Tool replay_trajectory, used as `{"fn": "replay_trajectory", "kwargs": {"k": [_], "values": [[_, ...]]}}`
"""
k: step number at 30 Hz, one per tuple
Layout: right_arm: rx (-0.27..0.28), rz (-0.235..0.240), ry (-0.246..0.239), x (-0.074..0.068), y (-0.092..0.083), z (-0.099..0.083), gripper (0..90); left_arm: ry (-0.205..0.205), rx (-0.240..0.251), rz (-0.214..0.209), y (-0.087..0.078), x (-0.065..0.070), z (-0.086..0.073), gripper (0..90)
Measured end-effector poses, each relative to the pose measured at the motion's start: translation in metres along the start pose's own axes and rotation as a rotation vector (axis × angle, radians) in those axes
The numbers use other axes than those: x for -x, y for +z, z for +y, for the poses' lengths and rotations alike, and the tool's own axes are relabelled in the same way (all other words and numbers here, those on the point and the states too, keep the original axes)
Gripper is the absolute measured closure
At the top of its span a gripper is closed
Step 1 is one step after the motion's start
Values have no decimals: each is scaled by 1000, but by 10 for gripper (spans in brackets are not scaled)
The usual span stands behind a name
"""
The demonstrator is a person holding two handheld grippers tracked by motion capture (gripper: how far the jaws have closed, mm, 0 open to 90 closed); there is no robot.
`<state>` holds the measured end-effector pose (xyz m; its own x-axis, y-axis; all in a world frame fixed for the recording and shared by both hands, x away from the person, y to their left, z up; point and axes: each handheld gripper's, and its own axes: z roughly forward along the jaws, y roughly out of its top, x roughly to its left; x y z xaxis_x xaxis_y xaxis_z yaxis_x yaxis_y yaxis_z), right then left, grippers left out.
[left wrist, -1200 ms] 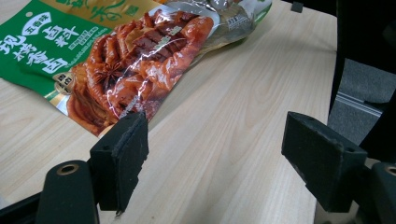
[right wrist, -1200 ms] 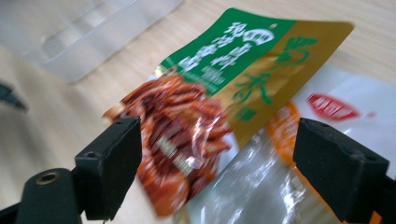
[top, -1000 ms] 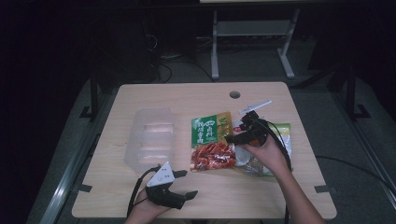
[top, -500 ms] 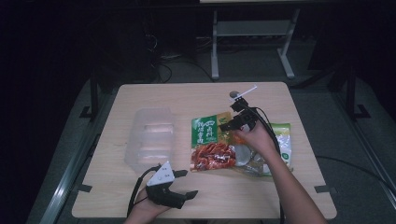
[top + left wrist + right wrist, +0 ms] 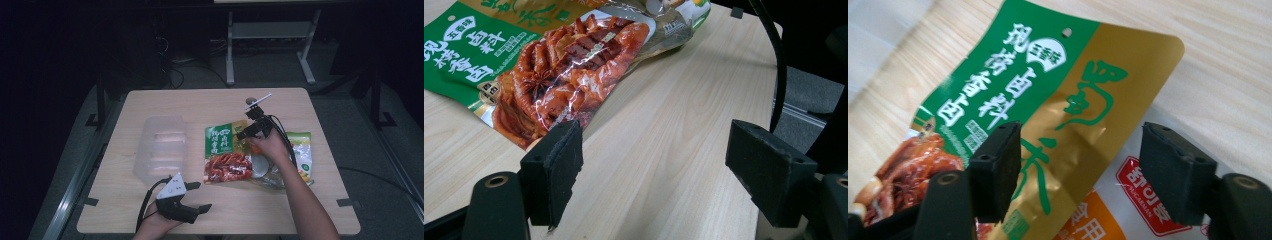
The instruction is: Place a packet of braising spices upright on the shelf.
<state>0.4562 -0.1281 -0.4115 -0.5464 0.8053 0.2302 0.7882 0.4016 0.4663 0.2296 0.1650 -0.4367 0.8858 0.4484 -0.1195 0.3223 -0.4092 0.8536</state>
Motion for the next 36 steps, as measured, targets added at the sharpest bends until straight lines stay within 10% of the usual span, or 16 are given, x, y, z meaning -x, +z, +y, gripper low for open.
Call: {"fn": "replay_trajectory", "kwargs": {"k": [16,36], "values": [[-2,73,-34,3,7,-11,884,-10,3,-1,0,-1,0,228],[169,107,-178,-20,-48,-28,900,-74,39,-17,7,-2,17,228]]}}
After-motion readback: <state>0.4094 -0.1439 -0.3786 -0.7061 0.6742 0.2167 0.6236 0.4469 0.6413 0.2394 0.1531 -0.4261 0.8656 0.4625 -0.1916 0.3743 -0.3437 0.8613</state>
